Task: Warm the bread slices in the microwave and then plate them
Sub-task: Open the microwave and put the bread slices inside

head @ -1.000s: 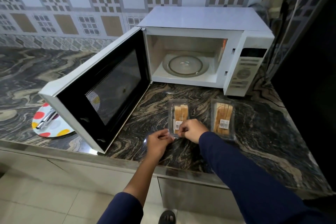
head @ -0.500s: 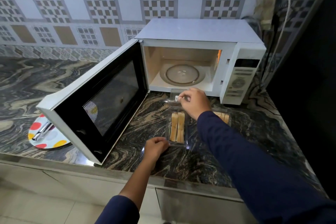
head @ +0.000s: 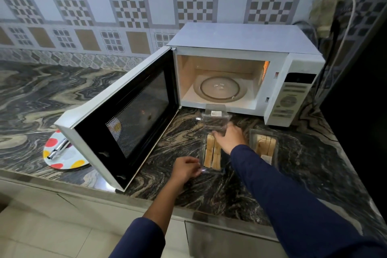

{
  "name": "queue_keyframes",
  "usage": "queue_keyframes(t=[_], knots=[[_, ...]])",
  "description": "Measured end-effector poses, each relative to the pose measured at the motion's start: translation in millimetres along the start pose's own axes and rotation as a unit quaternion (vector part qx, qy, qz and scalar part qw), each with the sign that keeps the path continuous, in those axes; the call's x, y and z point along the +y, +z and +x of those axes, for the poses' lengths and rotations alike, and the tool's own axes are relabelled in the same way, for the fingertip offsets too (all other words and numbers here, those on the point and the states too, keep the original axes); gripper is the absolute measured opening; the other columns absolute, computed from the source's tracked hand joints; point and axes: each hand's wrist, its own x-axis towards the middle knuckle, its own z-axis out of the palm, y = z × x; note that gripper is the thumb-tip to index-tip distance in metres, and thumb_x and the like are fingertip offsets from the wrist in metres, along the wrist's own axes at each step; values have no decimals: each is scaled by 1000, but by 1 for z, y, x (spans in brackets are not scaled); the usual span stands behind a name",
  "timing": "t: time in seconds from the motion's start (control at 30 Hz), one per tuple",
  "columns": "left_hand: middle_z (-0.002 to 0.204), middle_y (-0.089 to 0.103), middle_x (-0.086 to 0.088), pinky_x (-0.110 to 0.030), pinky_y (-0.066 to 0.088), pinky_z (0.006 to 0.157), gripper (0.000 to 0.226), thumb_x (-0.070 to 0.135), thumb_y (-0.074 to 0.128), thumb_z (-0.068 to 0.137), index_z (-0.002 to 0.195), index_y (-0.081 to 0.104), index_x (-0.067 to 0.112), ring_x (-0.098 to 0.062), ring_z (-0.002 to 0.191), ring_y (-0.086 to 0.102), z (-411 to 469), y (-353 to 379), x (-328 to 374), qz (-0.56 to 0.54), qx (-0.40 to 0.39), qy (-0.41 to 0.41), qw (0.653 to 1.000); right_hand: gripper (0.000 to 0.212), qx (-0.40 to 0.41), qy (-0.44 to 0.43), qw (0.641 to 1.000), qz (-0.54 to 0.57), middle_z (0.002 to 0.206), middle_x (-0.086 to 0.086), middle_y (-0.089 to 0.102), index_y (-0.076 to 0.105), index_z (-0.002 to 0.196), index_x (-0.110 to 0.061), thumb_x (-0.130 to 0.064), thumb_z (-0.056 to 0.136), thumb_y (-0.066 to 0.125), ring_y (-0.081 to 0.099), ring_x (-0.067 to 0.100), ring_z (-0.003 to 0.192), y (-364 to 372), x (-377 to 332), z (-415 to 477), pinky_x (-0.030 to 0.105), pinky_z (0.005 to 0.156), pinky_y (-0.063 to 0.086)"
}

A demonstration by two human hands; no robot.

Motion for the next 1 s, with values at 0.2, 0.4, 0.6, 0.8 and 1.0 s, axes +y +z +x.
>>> queue_keyframes(t=[0.2,0.4,0.6,0.8,1.0], knots=[[77,61,-14,-17,56,55,13,-8,56,86,80,63,1,-21,69,64,-3,2,-6,-47,-9,5,999,74,-78,82,994,-3,138,15,47,43,135,-5,-57,84,55,50,31,123,16,-1,4,32,99,42],[74,59,-11,-15,55,54,16,-7,52,89,79,58,3,-7,48,64,-11,12,-16,-67,-8,20,998,51,-132,80,988,5,122,11,61,62,115,-13,-54,84,56,58,27,110,32,-6,3,25,87,42],[73,59,-12,-15,55,54,19,-9,52,88,74,59,2,-9,49,64,-12,18,-15,-91,18,15,996,42,-108,91,990,31,122,10,62,61,117,-13,-38,84,62,58,28,110,23,-11,2,25,86,44],[81,65,-17,-20,57,63,17,-5,59,86,73,65,3,-24,75,65,-11,22,-11,-71,65,11,995,45,-100,61,992,51,96,7,57,59,105,-6,-36,75,71,62,28,97,-2,-6,-4,35,82,53],[83,64,-17,-22,57,65,27,-8,58,84,62,64,7,-28,79,64,-9,27,-8,-57,85,27,994,51,-80,64,995,3,107,14,62,59,105,-2,-42,76,69,62,29,97,-32,23,-20,34,79,54]])
